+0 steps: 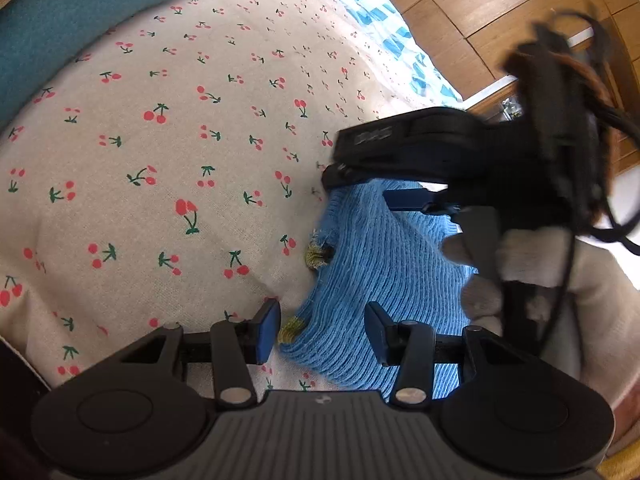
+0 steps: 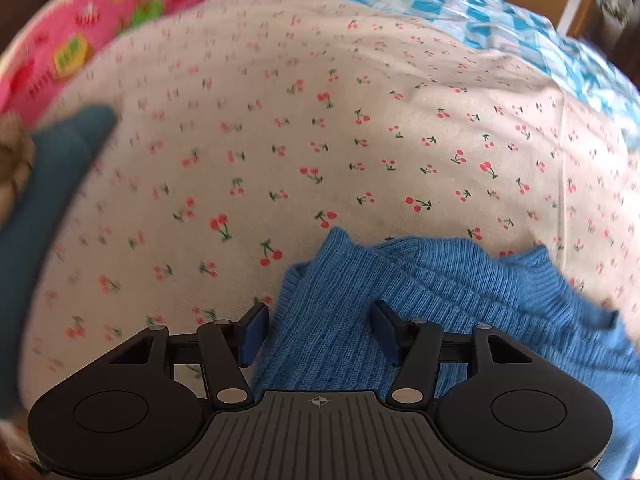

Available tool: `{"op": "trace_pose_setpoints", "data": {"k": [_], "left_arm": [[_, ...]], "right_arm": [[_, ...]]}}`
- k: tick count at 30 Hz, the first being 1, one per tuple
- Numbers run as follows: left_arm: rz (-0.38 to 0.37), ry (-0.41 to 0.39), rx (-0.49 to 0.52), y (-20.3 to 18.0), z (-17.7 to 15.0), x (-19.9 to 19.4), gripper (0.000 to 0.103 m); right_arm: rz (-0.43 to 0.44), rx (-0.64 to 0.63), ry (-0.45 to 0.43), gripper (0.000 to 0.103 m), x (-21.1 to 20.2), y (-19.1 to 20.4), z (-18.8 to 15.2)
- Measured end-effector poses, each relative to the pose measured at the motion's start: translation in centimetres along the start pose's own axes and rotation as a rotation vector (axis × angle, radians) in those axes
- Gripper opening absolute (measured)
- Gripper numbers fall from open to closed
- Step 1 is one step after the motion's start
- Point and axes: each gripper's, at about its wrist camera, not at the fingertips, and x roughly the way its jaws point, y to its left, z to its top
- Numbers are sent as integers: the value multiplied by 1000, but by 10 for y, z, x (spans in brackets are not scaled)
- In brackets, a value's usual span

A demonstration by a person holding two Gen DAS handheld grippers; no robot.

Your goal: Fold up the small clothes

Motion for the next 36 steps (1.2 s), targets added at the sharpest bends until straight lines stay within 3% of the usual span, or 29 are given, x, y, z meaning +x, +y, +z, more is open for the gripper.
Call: {"op": "trace_pose_setpoints", "data": {"k": [4, 8, 10, 16, 20, 27, 28, 32, 34, 36], "left_arm": [[-1, -4, 12, -1, -1, -2, 50], [11, -35, 53, -8, -5, -10, 55], [17, -36, 86, -13, -10, -11, 58], [60, -63, 159, -22, -27, -12, 72], [114, -103, 182, -29, -29, -3, 74], [206, -129, 339, -53, -39, 14, 83], [202, -115, 353, -56, -40, 15, 80], [163, -105, 341, -63, -37, 8, 37], [133, -102, 353, -74, -39, 5, 25], [103, -103, 395, -93, -45, 3, 24]], "right_arm": [[-65, -99, 8, 54, 10, 17, -4], [-53, -92, 9, 26, 5, 4, -3], [-22, -54, -2, 20, -3, -9, -3], [85, 51, -66, 17, -26, -37, -11], [150, 102, -101, 15, -37, -55, -17], [257, 193, -163, 13, -54, -92, -30], [270, 209, -170, 13, -56, -97, -33], [340, 280, -199, 13, -60, -120, -43], [377, 317, -222, 13, -66, -134, -51], [418, 365, -255, 13, -75, -151, -61]]}}
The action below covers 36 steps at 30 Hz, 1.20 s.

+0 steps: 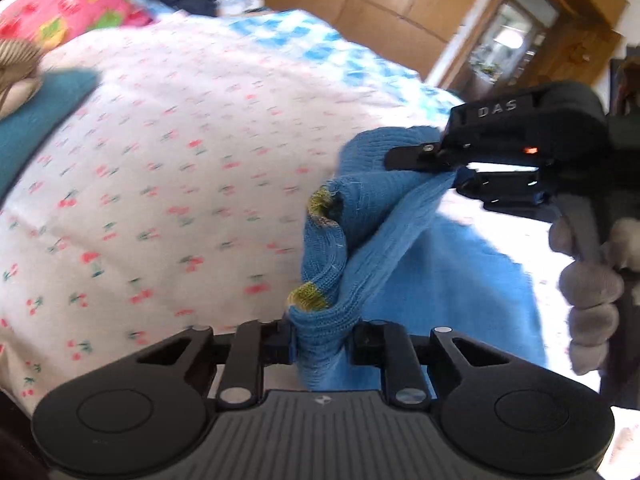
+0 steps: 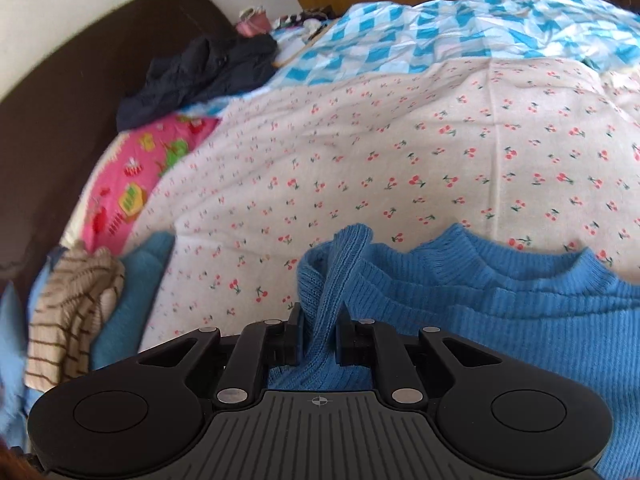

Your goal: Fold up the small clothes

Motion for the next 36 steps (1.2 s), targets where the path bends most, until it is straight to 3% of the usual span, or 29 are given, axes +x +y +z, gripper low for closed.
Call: {"op": "trace_pose_setpoints", "data": {"k": [6, 10, 14, 17, 32, 36], "left_arm": [[-141, -54, 236, -85, -1, -16, 24], [-189, 20, 394, -135, -19, 12, 24], [-171, 141, 482, -165, -45, 51, 24], [-156, 153, 517, -177, -52, 58, 24], [-168, 121, 625, -218, -68, 48, 24], [-182, 136, 680, -228, -80, 50, 24]], "right_arm": [[112, 194, -157, 13, -62, -68, -6], [114, 317, -242, 13, -89, -135, -23], [88, 471, -213, 14, -81, -200, -50], [70, 517, -185, 14, -77, -227, -58], [110, 541, -240, 13, -107, -251, -68], [75, 554, -195, 13, -99, -261, -72]]}}
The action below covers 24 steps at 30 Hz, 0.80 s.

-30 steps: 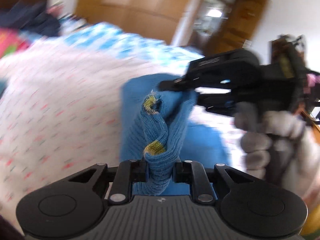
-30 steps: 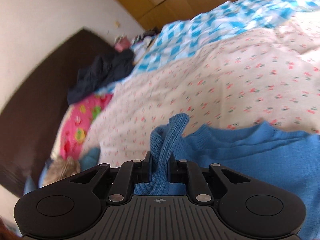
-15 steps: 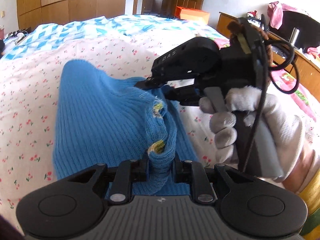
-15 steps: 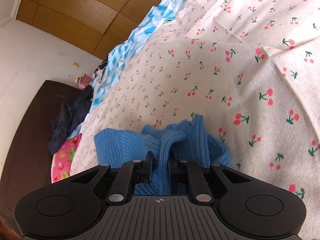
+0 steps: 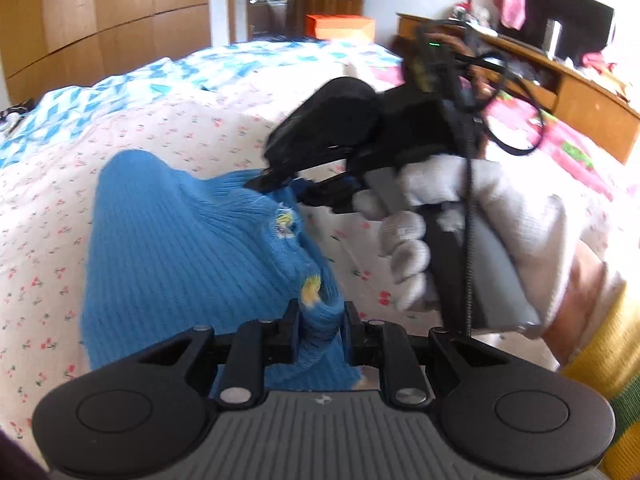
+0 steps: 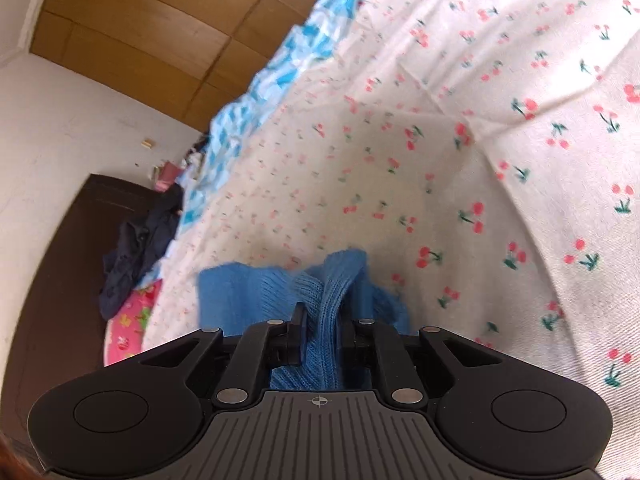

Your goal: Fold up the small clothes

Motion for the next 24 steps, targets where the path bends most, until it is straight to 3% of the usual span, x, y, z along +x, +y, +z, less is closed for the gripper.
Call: {"op": "trace_pose_setpoints", "data": {"k": [5, 10, 16, 21, 24], "left_arm": [[-13, 37, 36, -6, -8, 2, 25], [-60, 54, 1, 4, -12, -11, 28], [-123, 39, -40, 16, -20, -35, 29], [-125, -24, -74, 29, -26, -53, 31], [-97, -34, -83, 40, -29, -53, 34]], "right_arm": [[-8, 3, 20, 17, 1, -7, -2], [9, 6, 30, 19, -4, -8, -1], [-18, 1, -22, 27, -27, 0, -6], [-29, -42, -78, 28, -69, 13, -45], [28, -59, -66, 40, -87, 20, -80]]}}
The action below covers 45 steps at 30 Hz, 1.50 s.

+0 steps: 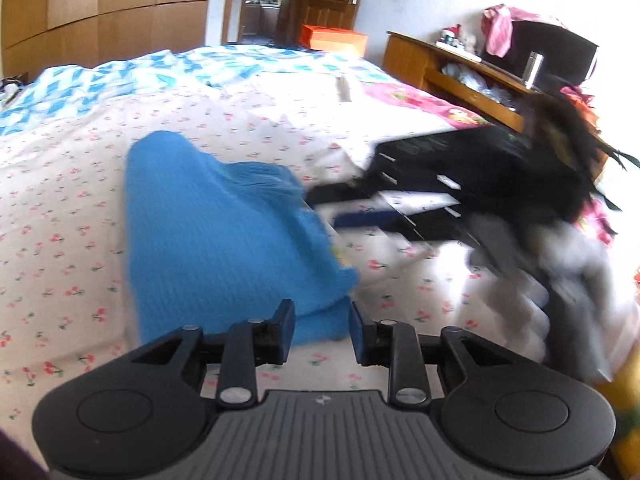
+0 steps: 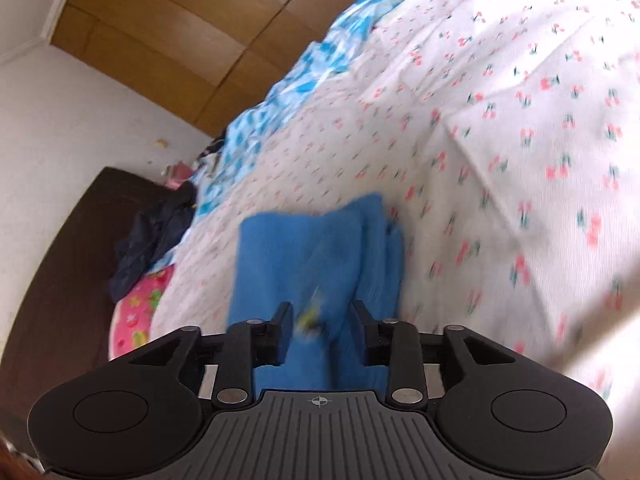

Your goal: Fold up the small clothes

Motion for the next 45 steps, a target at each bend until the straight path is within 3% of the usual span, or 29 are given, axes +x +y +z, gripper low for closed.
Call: {"op": "trace_pose_setpoints", "data": {"k": [4, 10, 15, 20, 25, 29, 30, 32, 35, 39, 43, 45], "left_arm": [[73, -19, -1, 17, -3, 1, 34], [166, -25, 0, 45, -11, 6, 37], [167, -34, 39, 47, -22, 5, 40], [184, -63, 116, 39, -29, 2, 43], [236, -73, 143, 43, -39, 3, 44], [280, -74, 196, 41, -36, 19, 48], [299, -70, 197, 43, -35, 22, 48], [302, -83, 153, 52, -30, 18, 48], [285, -140, 78, 65, -21, -3, 46], [267, -143, 29, 77, -20, -12, 46], [260, 5, 12, 86, -37, 20, 46], [255, 3, -4, 86, -41, 19, 46]], "right_arm": [[-15, -24, 39, 48, -4, 7, -29], [-124, -79, 70, 48, 6, 14, -36], [-147, -119, 39, 50, 0, 24, -45], [-237, -189, 53, 51, 10, 36, -48], [-255, -196, 17, 51, -5, 37, -50], [-290, -181, 52, 53, 9, 31, -49], [-283, -164, 65, 51, 14, 29, -48], [-270, -126, 85, 25, 18, 26, -47], [-244, -128, 62, 17, 5, 36, -46], [-183, -156, 37, 13, -17, 56, -52], [-286, -114, 120, 14, 7, 32, -67], [-290, -76, 142, 15, 11, 25, -71]]}}
